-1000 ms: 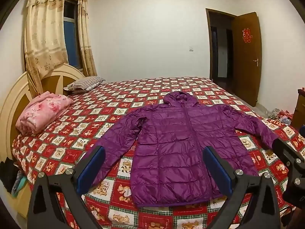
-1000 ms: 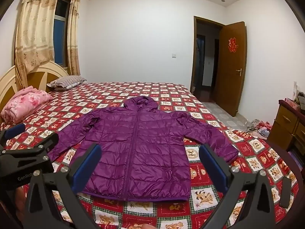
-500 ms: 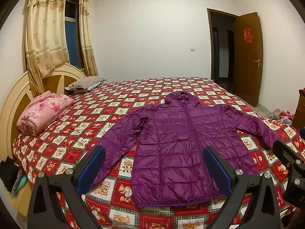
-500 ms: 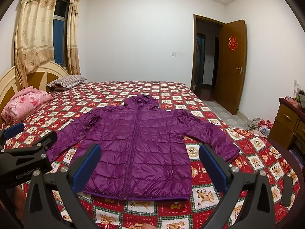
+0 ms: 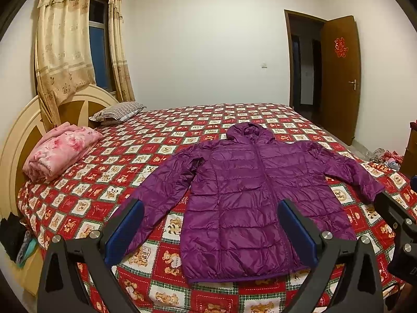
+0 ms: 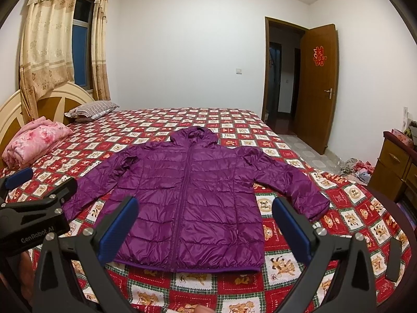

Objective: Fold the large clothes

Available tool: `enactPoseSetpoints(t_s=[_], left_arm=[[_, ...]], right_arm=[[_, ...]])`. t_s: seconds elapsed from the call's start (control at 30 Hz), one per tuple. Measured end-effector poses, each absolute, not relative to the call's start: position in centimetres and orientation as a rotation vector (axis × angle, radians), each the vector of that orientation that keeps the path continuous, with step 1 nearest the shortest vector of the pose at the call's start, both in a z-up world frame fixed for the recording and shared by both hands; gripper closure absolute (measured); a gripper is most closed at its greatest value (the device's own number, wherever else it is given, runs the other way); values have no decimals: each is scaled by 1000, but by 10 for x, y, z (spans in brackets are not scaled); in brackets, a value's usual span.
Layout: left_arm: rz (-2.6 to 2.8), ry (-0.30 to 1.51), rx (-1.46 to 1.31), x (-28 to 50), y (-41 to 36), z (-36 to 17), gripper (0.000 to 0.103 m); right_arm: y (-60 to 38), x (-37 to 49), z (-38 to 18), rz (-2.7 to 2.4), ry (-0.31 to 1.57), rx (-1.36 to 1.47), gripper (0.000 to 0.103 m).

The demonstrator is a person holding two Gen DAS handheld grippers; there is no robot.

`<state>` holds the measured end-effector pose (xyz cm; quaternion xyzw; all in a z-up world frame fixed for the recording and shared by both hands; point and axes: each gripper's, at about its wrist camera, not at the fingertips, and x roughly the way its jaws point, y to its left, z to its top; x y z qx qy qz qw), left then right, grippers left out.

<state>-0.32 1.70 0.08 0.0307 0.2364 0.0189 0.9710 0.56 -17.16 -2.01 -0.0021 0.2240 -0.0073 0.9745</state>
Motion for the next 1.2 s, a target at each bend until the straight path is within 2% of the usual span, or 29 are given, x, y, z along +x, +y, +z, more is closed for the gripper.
enactPoseSetpoints(t_s=[1.2], left_arm=[[43,492,65,3,19,-4,1]], right_arm=[[-167,6,-24,-2,466,2,0]])
